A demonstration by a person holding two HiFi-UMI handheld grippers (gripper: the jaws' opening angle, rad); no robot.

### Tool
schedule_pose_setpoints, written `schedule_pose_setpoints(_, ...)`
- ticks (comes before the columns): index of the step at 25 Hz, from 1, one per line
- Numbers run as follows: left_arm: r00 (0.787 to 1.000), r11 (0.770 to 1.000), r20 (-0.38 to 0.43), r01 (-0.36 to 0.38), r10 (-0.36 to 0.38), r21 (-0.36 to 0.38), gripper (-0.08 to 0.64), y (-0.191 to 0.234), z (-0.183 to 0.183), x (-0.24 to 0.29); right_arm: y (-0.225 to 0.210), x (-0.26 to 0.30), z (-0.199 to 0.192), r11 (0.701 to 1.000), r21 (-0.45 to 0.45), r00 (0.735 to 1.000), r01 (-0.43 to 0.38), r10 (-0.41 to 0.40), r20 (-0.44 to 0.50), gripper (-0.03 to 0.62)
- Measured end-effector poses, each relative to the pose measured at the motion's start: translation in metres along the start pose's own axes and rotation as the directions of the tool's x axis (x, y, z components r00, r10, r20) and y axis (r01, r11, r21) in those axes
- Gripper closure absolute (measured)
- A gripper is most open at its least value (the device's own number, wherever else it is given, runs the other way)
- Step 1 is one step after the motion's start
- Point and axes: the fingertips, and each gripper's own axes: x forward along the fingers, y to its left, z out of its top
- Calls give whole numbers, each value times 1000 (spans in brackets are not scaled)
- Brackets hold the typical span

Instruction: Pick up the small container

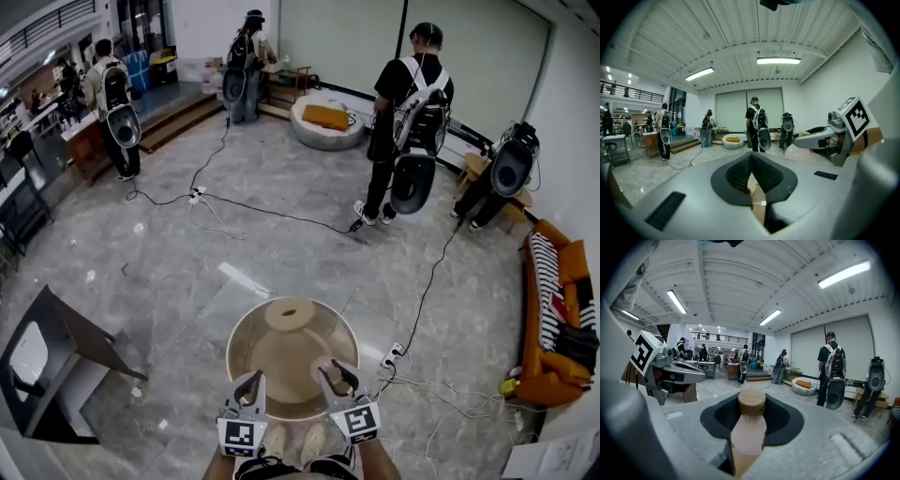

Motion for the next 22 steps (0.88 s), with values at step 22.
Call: schedule_pose_setpoints(22, 999, 999, 38, 38, -39, 37, 543, -33, 32, -15, -19, -64, 13, 995, 27, 995, 91, -92, 29, 463)
